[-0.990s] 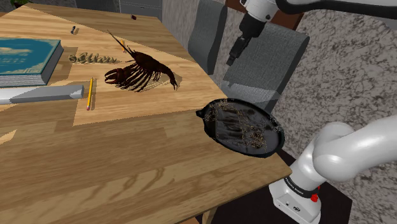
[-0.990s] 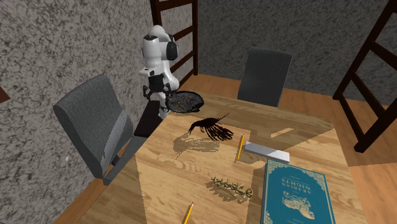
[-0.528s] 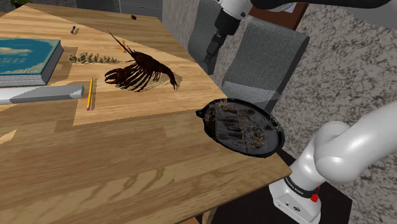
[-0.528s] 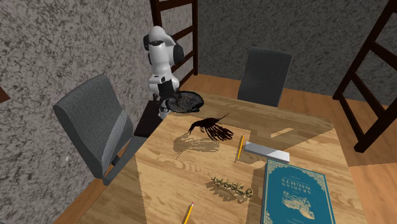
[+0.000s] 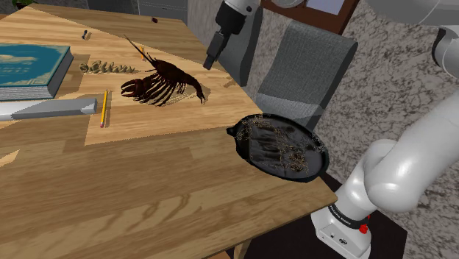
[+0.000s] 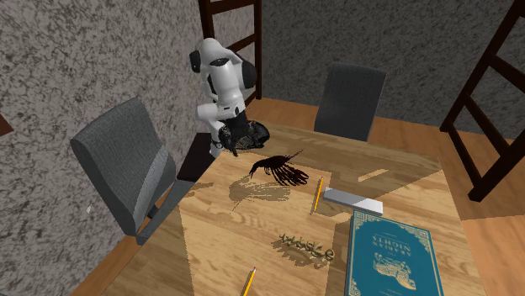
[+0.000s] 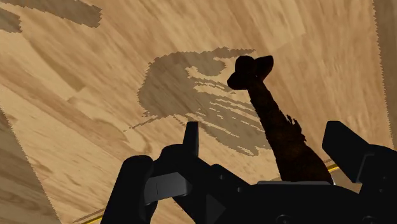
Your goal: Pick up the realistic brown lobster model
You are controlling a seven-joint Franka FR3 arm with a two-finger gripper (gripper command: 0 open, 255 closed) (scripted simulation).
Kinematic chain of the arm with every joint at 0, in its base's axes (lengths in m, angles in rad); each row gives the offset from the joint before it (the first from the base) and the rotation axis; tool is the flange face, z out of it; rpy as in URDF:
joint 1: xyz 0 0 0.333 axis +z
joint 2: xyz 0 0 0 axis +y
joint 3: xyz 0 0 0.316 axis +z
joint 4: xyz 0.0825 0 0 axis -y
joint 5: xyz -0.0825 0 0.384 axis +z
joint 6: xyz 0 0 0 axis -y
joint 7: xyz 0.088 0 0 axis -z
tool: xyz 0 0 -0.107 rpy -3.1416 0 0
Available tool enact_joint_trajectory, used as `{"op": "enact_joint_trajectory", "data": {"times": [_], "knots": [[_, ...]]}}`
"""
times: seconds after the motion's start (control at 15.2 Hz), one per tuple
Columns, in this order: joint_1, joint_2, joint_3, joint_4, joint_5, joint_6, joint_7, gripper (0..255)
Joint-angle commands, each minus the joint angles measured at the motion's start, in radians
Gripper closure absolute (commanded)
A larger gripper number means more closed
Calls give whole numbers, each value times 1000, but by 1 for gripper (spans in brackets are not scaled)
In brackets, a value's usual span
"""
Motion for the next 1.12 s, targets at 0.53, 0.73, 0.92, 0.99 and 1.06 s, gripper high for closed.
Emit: {"op": "enact_joint_trajectory", "data": {"times": [0.53, 0.73, 0.92, 0.99, 1.06], "knots": [[71, 288, 69, 367, 63, -40, -74, 0], [76, 304, 75, 364, 69, -18, -85, 0], [76, 296, 76, 313, 74, 24, -97, 0], [75, 294, 76, 297, 76, 37, -100, 0], [75, 293, 76, 282, 78, 51, -104, 0]]}}
